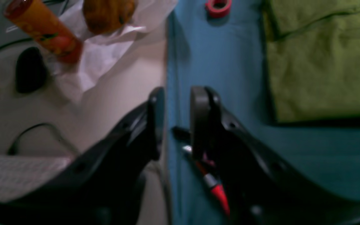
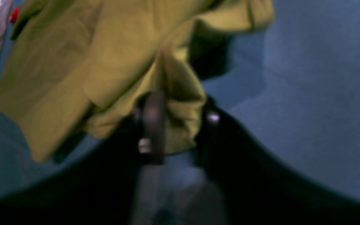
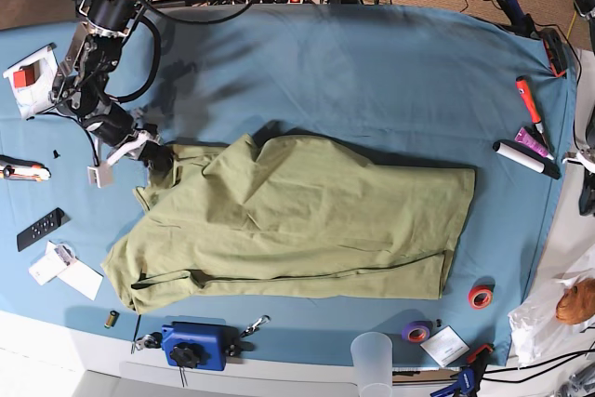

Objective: Layout the t-shirt on the table in an organized manner, then fold the t-shirt properly

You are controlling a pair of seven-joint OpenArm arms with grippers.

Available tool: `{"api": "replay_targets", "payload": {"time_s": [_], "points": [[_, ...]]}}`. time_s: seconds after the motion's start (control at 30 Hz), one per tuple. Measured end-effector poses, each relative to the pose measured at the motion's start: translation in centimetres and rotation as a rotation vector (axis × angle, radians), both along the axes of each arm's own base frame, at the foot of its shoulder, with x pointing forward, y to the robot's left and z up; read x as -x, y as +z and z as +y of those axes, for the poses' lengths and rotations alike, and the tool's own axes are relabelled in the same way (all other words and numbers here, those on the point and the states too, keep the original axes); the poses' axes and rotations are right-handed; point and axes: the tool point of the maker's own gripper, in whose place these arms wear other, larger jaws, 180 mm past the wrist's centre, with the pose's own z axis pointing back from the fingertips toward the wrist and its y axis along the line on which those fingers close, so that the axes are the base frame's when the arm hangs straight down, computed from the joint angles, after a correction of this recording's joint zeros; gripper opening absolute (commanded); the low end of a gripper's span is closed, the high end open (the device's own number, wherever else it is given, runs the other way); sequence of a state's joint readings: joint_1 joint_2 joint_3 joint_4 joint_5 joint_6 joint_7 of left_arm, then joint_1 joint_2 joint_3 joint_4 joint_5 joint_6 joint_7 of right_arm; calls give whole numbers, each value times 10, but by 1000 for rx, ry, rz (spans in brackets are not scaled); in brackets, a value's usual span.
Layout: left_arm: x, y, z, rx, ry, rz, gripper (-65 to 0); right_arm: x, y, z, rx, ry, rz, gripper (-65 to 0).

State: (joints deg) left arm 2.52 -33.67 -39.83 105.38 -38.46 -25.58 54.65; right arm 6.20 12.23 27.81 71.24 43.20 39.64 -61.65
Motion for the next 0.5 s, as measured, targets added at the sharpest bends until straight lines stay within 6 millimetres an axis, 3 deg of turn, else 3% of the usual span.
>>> {"api": "replay_targets", "payload": {"time_s": [0.17, 0.37, 0.5], "points": [[11, -21, -25, 85, -85, 78, -515, 5, 13, 12, -52, 45, -3, -650], [41, -63, -88, 241, -263, 139, -515, -25, 87, 14, 48, 82, -230, -650], [50, -96, -136, 280, -347, 211, -515, -41, 111, 14, 72, 90, -293, -650]]}}
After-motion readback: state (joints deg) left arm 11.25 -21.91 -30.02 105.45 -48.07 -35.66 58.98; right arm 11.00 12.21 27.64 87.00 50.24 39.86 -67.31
